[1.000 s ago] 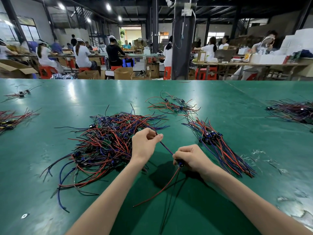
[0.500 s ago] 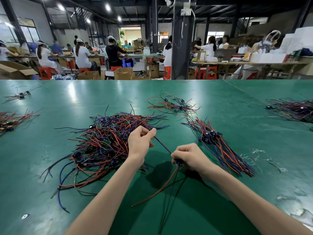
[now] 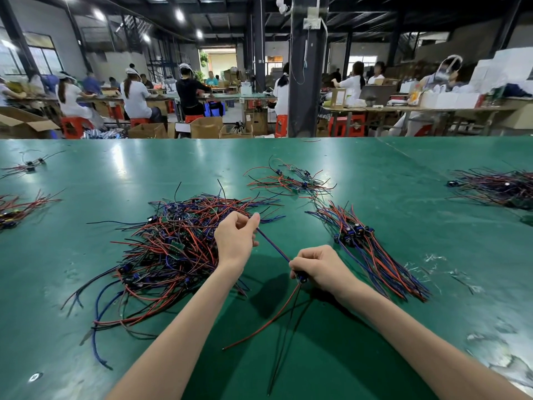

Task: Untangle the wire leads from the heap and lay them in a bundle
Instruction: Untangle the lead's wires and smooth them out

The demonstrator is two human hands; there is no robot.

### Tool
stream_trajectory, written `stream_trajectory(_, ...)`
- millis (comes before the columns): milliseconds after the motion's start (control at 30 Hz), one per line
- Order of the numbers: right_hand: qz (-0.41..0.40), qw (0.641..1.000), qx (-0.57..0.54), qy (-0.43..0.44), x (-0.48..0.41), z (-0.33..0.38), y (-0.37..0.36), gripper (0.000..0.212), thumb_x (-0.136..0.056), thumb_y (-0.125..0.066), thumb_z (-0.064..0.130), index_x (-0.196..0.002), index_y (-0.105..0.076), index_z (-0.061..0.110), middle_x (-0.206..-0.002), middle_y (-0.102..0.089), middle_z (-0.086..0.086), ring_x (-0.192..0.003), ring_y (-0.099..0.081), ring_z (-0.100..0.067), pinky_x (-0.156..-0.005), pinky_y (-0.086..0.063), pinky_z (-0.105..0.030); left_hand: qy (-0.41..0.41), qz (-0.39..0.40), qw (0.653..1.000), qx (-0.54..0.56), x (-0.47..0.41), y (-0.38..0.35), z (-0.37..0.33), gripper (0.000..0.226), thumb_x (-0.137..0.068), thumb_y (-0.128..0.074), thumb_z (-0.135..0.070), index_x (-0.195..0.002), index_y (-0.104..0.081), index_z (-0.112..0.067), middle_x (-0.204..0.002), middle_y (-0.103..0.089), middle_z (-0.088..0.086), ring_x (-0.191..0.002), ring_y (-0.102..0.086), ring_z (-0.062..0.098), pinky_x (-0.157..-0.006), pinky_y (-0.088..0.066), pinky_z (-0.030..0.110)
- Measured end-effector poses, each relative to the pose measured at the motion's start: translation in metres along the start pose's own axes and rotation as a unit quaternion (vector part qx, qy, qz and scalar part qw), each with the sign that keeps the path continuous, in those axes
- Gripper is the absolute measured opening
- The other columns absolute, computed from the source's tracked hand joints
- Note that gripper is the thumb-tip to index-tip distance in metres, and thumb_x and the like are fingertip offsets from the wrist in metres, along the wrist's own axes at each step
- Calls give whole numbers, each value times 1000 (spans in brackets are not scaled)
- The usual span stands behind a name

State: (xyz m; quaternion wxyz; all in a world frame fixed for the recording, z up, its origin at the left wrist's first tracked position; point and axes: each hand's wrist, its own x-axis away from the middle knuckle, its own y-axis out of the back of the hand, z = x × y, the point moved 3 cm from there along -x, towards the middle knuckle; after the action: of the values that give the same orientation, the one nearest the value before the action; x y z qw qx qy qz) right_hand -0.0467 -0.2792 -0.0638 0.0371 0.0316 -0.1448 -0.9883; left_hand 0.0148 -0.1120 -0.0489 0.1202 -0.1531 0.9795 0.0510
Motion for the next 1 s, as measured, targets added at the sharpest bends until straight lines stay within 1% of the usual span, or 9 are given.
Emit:
stream_trajectory(133,-1,1000,-13,-2,-1,-4,-1,30,-77,-61,6,-49,-66,14,-48,-59,0,-44,-49,-8,-48,-40,-14,36,28,999,23,-11,-13,-1,24,-84,-71,-17,-68,-56,-9,-64,-57,6,-52,-52,13,-48,-48,22)
stream_trajectory(300,-7,1000,-27,-7,-3,-6,2,26,-77,-61,6,-51,-66,11,-47,-57,0,-44,-48,-9,-48,-38,-14,6,25,999,-23,-18,-18,-1,25,-79,-76,-15,-66,-56,-9,-66,-58,7,-48,-55,14,-45,-46,17)
stream_trajectory(433,-4,999,-37,-13,-3,-4,1,30,-77,-61,4,-48,-63,13,-44,-52,2,-39,-44,-8,-43,-36,-13,7,18,999,-51,-12,-14,10,26,-79,-76,-16,-67,-54,-9,-65,-58,3,-42,-55,9,-46,-44,17)
stream_trajectory(533,-2,999,-36,-12,-1,-2,1,32,-77,-61,3,-48,-64,14,-45,-52,0,-39,-44,-8,-43,-36,-13,10,6,1000,-25,-11,-9,10,27,-77,-78,-13,-67,-53,-10,-63,-56,1,-40,-53,5,-50,-47,21)
stream_trajectory(667,4,999,-42,-14,2,-1,1,33,-78,-61,2,-48,-64,13,-48,-53,-3,-40,-45,-9,-43,-36,-13,14,-1,999,39,-10,-3,8,26,-78,-77,-13,-67,-54,-10,-62,-54,1,-45,-50,2,-49,-49,18)
stream_trajectory(767,8,999,-45,-11,4,2,1,35,-79,-60,1,-47,-64,14,-55,-57,-10,-41,-46,-9,-41,-35,-12,46,17,995,91,-11,0,8,22,-82,-73,-16,-71,-56,-8,-62,-57,3,-47,-53,4,-50,-49,20)
stream_trajectory(833,10,999,-50,-12,5,3,2,37,-80,-60,0,-46,-64,14,-58,-58,-14,-40,-46,-8,-39,-33,-11,63,30,991,115,-12,2,9,21,-84,-72,-17,-71,-57,-8,-58,-57,1,-47,-53,5,-50,-49,20)
stream_trajectory(900,13,998,-53,-13,5,4,1,37,-81,-59,-1,-47,-64,14,-58,-57,-14,-38,-46,-7,-37,-32,-11,66,33,990,118,-13,3,10,21,-83,-72,-16,-71,-57,-8,-56,-56,0,-47,-53,6,-50,-49,20)
stream_trajectory(1000,20,998,-53,-14,7,6,1,34,-82,-59,-2,-50,-64,10,-51,-56,-7,-36,-45,-5,-36,-30,-9,53,29,993,100,-12,5,10,22,-82,-73,-13,-69,-56,-10,-57,-57,-1,-51,-53,9,-50,-48,18)
